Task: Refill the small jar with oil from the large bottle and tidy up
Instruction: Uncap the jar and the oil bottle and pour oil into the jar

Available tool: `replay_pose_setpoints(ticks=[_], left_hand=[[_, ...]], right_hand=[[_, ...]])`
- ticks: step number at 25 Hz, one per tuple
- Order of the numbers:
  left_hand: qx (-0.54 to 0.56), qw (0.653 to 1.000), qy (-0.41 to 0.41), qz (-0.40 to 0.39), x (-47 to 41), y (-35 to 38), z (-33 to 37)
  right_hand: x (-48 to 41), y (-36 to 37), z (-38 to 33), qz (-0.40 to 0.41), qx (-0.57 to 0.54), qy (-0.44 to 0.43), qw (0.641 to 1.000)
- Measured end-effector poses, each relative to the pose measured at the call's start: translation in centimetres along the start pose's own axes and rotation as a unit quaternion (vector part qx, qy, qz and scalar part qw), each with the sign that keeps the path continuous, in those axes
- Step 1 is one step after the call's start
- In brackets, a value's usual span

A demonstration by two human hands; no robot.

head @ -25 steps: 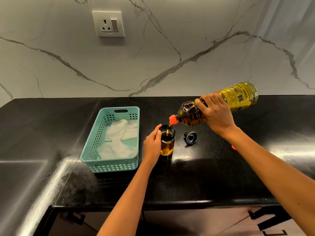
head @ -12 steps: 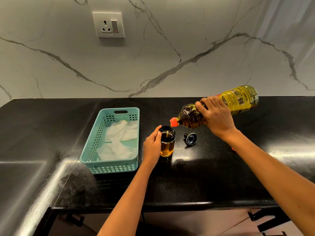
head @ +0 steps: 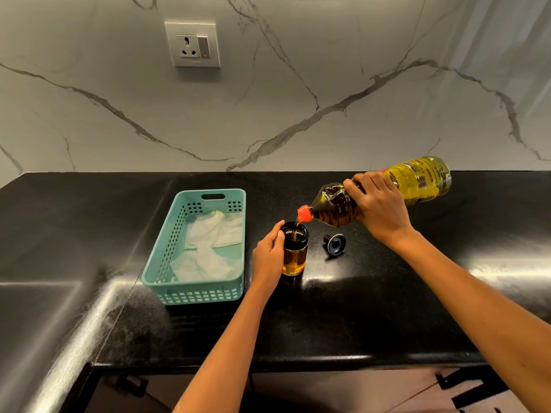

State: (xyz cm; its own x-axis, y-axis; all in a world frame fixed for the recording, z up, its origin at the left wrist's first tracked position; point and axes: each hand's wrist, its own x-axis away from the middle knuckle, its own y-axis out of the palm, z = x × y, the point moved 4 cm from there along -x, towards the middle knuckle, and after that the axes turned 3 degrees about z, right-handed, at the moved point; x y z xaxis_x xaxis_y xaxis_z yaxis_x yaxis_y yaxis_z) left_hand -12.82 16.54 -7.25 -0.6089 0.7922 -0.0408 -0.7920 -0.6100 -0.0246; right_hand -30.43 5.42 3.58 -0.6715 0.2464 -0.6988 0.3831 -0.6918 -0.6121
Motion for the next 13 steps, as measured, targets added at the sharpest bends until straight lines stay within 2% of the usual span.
replay_pose_setpoints(ticks=[13], left_hand=[[-0.009,1.000,0.002,0.005,-0.13,0.05,-0.11]], right_hand=[[1.06,0.04,-0.16,-0.036,-0.117,0.150,0.981]])
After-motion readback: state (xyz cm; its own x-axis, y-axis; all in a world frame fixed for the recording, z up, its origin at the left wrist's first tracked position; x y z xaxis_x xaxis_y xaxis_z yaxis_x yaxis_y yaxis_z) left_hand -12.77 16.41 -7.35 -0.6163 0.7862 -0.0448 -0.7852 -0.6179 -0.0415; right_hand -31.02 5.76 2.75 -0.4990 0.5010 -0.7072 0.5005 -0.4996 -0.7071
